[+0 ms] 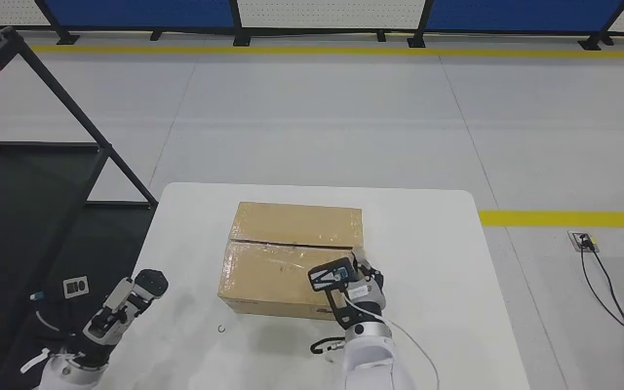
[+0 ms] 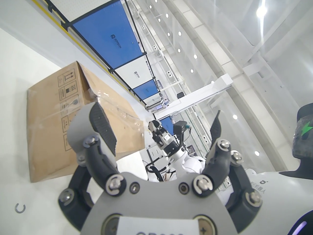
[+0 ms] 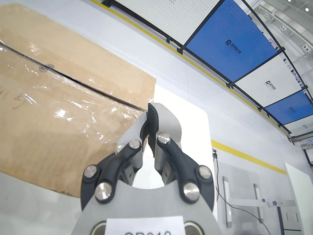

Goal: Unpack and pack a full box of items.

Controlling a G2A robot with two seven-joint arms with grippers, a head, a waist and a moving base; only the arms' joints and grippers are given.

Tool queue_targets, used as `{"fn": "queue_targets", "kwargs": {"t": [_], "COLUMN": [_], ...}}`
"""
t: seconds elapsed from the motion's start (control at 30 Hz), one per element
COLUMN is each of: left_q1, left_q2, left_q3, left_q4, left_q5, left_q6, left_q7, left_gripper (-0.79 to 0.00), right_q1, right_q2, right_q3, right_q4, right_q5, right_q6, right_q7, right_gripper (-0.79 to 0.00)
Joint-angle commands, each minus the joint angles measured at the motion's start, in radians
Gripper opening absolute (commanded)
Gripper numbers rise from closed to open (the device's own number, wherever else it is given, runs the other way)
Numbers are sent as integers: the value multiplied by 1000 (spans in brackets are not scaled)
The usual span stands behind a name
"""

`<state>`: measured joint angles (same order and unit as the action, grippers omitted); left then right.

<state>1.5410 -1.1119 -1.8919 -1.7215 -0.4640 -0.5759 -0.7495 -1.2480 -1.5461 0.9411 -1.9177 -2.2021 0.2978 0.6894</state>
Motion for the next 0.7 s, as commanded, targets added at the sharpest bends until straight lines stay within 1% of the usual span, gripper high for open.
{"fn": "queue_targets", "kwargs": {"t": [0.0,0.1,0.27,0.43,0.53,0.67], "left_q1": [1,2,1,-4,-6,-11], "left_q2": [0,0,0,2,5,11], "left_q3": [7,13,20,21,13,3], "left_q4": [5,14,24,37,57,86], "left_q5": [11,15,10,12,20,44], "left_q6": [-3,-7,-7,-1,21,46], "left_q7": [3,9,10,11,7,-30], "left_gripper": [0,0,0,0,0,0], "right_q1": [0,5,13,13,13,13], "right_q2": [-2,-6,-14,-15,-15,-15], "right_q3": [1,-3,-12,-11,-11,-11], "right_q4": [-2,-2,-4,-6,-6,-6], "right_q5": [26,55,79,84,84,84], "right_q6": [-8,-30,-49,-51,-51,-51], "right_q7": [-35,-76,-103,-104,-104,-104], "right_gripper": [-785,-785,-785,-785,-785,-785]}}
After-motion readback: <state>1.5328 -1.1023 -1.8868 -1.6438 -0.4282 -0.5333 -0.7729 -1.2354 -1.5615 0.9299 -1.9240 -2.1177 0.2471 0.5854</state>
